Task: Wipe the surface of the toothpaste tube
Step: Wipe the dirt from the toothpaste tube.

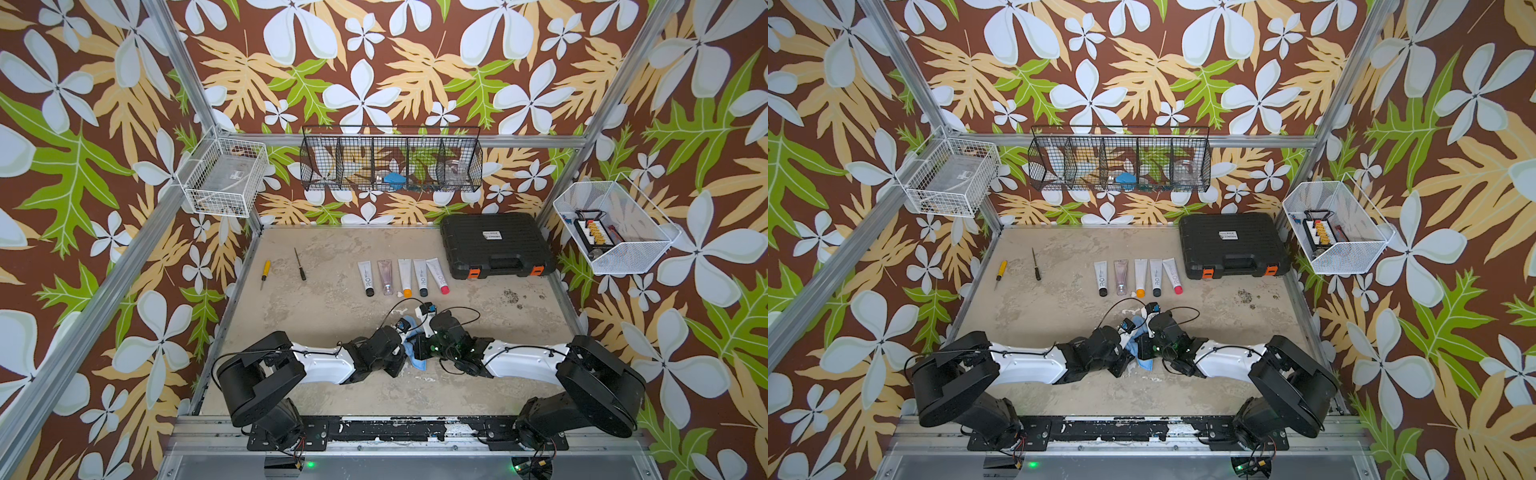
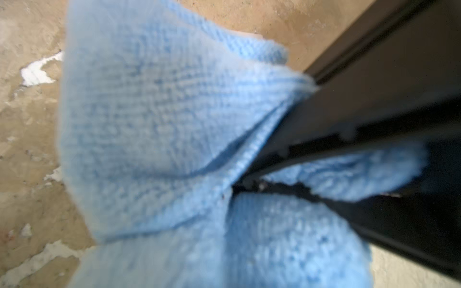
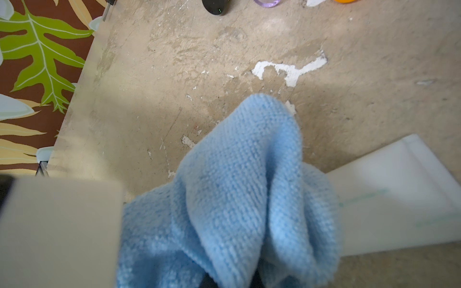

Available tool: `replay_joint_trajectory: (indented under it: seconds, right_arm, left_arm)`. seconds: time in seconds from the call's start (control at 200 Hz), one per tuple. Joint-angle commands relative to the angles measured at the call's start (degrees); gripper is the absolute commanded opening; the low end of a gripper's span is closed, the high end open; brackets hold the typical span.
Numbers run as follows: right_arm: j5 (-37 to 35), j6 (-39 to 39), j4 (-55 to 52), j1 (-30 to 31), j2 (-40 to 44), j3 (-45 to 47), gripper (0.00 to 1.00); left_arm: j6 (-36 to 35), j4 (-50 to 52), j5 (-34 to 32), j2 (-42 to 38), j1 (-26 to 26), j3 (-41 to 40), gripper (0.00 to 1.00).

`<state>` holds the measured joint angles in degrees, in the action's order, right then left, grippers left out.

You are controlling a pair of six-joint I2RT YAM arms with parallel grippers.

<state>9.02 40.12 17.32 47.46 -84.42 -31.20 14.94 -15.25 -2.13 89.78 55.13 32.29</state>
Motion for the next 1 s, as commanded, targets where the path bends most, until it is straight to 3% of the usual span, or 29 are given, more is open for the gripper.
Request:
replay_joint_trajectory:
  seconds: [0.0,0.345,0.761,0.996]
  right_arm:
    - [2.6,0.7,-3.5,0.3,0.9,-0.3,0.0]
    - [-4.2,-2.8,-6.3,-0.4,-1.3,0.1,0.0]
    - [-6.0,-11.4,-9.4,-13.2,-0.5,-0.1,0.0]
    - [-5.4,-14.0,-12.2,-15.0,-0.4,-3.8,0.0]
  left_arm:
    - [0.2,-0.4,-0.2,-0.5,-0.1,-0.1,0.05]
    - [-0.1,-0.6,0.1,-0.7,-0.1,-0.4,0.05]
    - [-0.3,-0.6,0.3,-0.7,-0.1,-0.4,0.05]
    - [-0.4,-0.8,1.7,-0.3,-0.1,-0.3,0.05]
